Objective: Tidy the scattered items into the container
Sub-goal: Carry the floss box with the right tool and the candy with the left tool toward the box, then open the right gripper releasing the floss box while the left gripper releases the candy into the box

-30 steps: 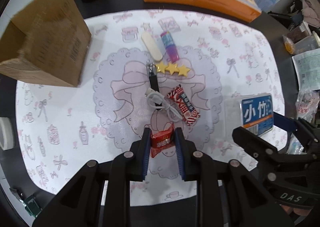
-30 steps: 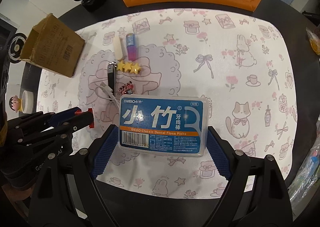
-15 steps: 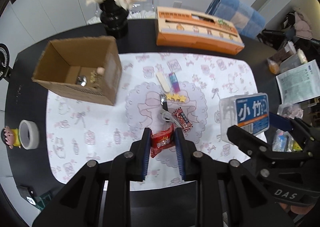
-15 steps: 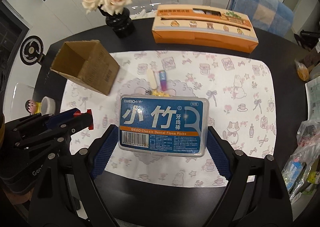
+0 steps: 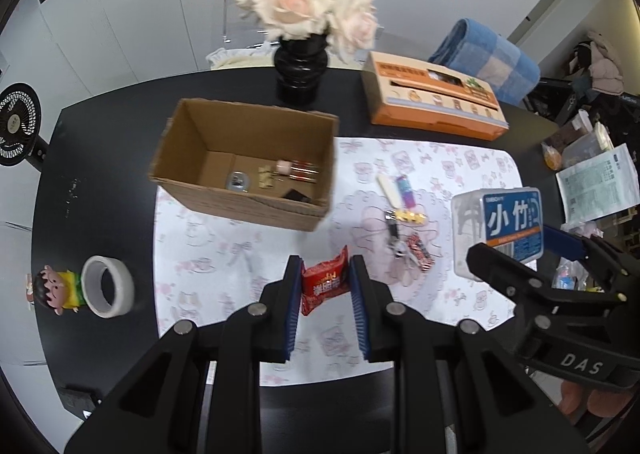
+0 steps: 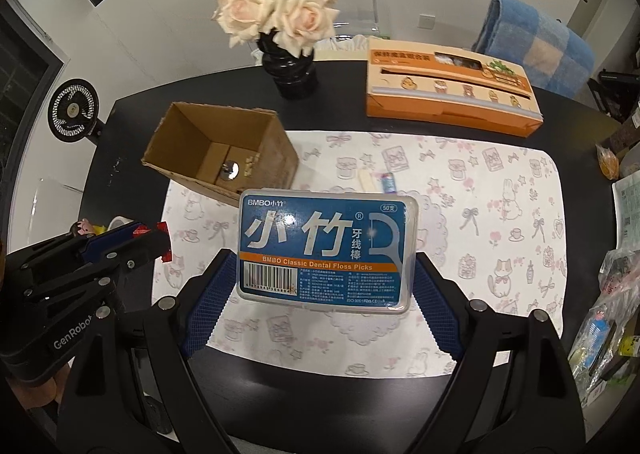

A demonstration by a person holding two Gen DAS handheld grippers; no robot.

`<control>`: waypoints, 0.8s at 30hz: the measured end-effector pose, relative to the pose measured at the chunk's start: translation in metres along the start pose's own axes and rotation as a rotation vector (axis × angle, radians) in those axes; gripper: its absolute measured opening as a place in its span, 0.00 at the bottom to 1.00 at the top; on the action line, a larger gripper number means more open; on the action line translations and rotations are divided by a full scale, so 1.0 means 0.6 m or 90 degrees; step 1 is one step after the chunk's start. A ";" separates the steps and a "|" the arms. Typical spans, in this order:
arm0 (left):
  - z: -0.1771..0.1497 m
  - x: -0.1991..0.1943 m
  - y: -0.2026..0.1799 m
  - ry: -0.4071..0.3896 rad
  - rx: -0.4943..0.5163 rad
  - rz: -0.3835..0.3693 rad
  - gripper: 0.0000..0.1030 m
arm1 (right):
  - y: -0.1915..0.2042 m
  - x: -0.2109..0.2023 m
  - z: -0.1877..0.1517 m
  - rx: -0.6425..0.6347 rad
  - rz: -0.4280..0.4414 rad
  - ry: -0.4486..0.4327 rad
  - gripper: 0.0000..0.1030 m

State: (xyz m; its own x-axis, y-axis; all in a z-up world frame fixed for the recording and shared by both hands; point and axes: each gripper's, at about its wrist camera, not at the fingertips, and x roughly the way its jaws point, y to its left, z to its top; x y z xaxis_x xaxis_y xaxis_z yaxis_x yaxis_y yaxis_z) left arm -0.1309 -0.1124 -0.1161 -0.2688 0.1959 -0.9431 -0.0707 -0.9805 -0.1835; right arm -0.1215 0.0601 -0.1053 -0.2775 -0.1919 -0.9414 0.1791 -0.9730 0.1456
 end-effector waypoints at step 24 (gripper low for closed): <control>0.147 0.079 0.168 0.019 0.023 -0.027 0.23 | 0.153 0.139 0.146 -0.002 -0.002 0.046 0.85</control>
State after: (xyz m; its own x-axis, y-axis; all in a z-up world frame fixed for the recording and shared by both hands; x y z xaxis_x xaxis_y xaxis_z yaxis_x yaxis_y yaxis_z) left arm -0.2354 -0.2001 -0.1547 -0.2365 0.2360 -0.9425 -0.1155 -0.9700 -0.2139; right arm -0.2111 -0.0566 -0.1436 -0.2093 -0.1788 -0.9614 0.1810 -0.9732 0.1416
